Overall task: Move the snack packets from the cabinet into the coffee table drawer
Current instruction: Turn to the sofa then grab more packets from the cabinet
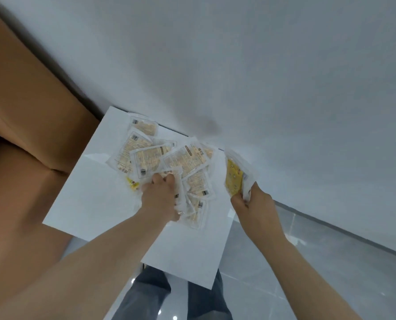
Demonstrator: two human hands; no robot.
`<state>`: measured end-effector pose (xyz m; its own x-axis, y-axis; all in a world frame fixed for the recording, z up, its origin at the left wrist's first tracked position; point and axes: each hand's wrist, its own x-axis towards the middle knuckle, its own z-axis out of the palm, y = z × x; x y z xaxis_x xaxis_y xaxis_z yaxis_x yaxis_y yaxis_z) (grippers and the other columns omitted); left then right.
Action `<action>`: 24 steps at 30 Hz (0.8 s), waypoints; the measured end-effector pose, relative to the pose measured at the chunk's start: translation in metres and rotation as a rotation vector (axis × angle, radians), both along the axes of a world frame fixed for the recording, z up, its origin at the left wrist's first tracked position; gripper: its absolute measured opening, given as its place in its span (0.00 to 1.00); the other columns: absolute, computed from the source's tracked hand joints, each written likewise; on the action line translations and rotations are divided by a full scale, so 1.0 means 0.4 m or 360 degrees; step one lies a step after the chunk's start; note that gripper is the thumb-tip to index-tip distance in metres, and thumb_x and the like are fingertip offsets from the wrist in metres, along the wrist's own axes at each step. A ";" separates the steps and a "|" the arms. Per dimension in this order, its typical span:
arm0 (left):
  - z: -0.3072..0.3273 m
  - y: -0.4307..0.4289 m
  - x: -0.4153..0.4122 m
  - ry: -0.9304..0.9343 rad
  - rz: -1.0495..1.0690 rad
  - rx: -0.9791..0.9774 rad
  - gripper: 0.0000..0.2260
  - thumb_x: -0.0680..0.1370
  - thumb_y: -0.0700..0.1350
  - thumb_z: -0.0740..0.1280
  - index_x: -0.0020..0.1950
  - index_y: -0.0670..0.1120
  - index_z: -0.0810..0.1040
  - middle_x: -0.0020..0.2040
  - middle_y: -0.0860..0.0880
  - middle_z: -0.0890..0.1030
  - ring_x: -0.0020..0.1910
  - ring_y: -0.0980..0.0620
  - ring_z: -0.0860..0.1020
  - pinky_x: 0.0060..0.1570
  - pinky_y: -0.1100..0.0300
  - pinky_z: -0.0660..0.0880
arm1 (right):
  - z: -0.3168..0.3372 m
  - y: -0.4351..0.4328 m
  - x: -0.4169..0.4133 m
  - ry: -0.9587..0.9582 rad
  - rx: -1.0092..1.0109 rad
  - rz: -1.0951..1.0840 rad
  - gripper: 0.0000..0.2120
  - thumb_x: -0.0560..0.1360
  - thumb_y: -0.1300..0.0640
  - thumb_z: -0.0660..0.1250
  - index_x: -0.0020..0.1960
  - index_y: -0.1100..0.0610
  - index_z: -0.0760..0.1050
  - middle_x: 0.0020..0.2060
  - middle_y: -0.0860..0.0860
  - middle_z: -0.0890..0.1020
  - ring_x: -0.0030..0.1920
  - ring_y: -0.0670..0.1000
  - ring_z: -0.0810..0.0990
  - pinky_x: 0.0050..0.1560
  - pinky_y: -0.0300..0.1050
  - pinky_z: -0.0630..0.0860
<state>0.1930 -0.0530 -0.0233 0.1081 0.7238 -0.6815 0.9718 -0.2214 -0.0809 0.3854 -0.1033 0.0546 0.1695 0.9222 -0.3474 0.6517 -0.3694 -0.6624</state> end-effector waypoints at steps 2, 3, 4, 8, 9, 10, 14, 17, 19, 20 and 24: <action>0.000 0.003 -0.007 -0.0031 -0.0035 -0.0011 0.47 0.63 0.60 0.74 0.72 0.41 0.54 0.60 0.42 0.68 0.59 0.45 0.69 0.50 0.57 0.72 | -0.002 -0.024 -0.008 -0.0023 0.0016 -0.0058 0.18 0.75 0.63 0.61 0.36 0.45 0.60 0.24 0.46 0.66 0.24 0.43 0.68 0.24 0.34 0.63; 0.004 0.005 -0.011 -0.0059 -0.0050 -0.0017 0.47 0.63 0.59 0.74 0.72 0.41 0.54 0.60 0.42 0.68 0.59 0.45 0.69 0.50 0.57 0.72 | -0.003 -0.034 -0.013 -0.0029 0.0023 -0.0086 0.18 0.75 0.63 0.61 0.36 0.44 0.60 0.24 0.45 0.66 0.23 0.43 0.67 0.24 0.34 0.62; 0.011 0.008 -0.015 -0.0091 -0.0051 -0.0036 0.46 0.63 0.58 0.75 0.71 0.42 0.55 0.60 0.42 0.68 0.59 0.45 0.69 0.51 0.57 0.72 | -0.002 -0.043 -0.018 -0.0036 0.0026 -0.0111 0.18 0.75 0.63 0.61 0.36 0.44 0.60 0.24 0.45 0.66 0.23 0.44 0.66 0.23 0.33 0.62; 0.035 0.029 -0.054 -0.0392 0.0142 -0.0197 0.36 0.62 0.53 0.78 0.63 0.44 0.63 0.56 0.44 0.68 0.47 0.46 0.73 0.40 0.57 0.73 | 0.013 -0.067 -0.041 0.0013 0.0049 -0.0213 0.17 0.75 0.63 0.61 0.35 0.46 0.60 0.24 0.45 0.65 0.23 0.42 0.68 0.23 0.32 0.62; 0.037 0.036 -0.068 -0.0456 0.0156 -0.0219 0.31 0.63 0.51 0.77 0.58 0.46 0.64 0.53 0.45 0.68 0.44 0.47 0.73 0.36 0.58 0.71 | 0.019 -0.070 -0.046 0.0025 0.0057 -0.0231 0.17 0.75 0.63 0.61 0.36 0.46 0.61 0.24 0.45 0.65 0.23 0.41 0.68 0.22 0.32 0.62; 0.035 0.043 -0.082 -0.0496 0.0145 -0.0232 0.27 0.64 0.50 0.76 0.54 0.47 0.64 0.51 0.46 0.69 0.42 0.49 0.72 0.34 0.59 0.69 | 0.025 -0.072 -0.050 0.0033 0.0059 -0.0244 0.17 0.76 0.63 0.61 0.36 0.46 0.61 0.24 0.46 0.66 0.23 0.41 0.68 0.22 0.32 0.62; 0.028 0.062 -0.109 -0.0630 0.0119 -0.0236 0.20 0.67 0.49 0.73 0.48 0.48 0.64 0.46 0.48 0.72 0.41 0.49 0.73 0.33 0.60 0.67 | 0.037 -0.067 -0.063 0.0032 0.0062 -0.0267 0.16 0.76 0.63 0.60 0.37 0.45 0.62 0.24 0.46 0.66 0.23 0.42 0.68 0.23 0.33 0.62; 0.026 0.076 -0.110 -0.0705 0.0210 -0.0243 0.15 0.69 0.50 0.70 0.47 0.48 0.67 0.44 0.50 0.74 0.41 0.51 0.75 0.34 0.61 0.69 | 0.034 -0.061 -0.069 0.0003 0.0060 -0.0291 0.15 0.76 0.61 0.60 0.37 0.45 0.62 0.24 0.47 0.67 0.23 0.44 0.67 0.24 0.34 0.62; 0.028 0.092 -0.109 -0.0706 0.0250 -0.0282 0.13 0.71 0.51 0.69 0.48 0.48 0.68 0.44 0.50 0.75 0.42 0.51 0.75 0.34 0.61 0.70 | 0.030 -0.059 -0.071 -0.0005 0.0048 -0.0321 0.14 0.76 0.61 0.60 0.37 0.46 0.62 0.25 0.47 0.68 0.23 0.44 0.64 0.23 0.34 0.61; 0.030 0.103 -0.108 -0.0707 0.0288 -0.0317 0.12 0.71 0.51 0.68 0.49 0.47 0.70 0.45 0.50 0.76 0.42 0.51 0.76 0.34 0.60 0.72 | 0.028 -0.058 -0.072 -0.0001 0.0047 -0.0335 0.14 0.76 0.61 0.60 0.37 0.46 0.63 0.25 0.47 0.68 0.24 0.44 0.64 0.23 0.35 0.62; 0.036 0.136 -0.103 -0.0733 0.0505 -0.0461 0.14 0.70 0.51 0.68 0.52 0.47 0.74 0.47 0.48 0.78 0.43 0.47 0.82 0.43 0.50 0.82 | 0.018 -0.055 -0.071 0.0039 0.0036 -0.0366 0.14 0.76 0.61 0.61 0.37 0.47 0.63 0.26 0.47 0.68 0.24 0.44 0.64 0.24 0.34 0.62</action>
<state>0.1517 0.0012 -0.0089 0.2474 0.5619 -0.7894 0.9146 0.1334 0.3816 0.3570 -0.1254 0.0619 0.3677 0.8680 -0.3337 0.5359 -0.4910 -0.6868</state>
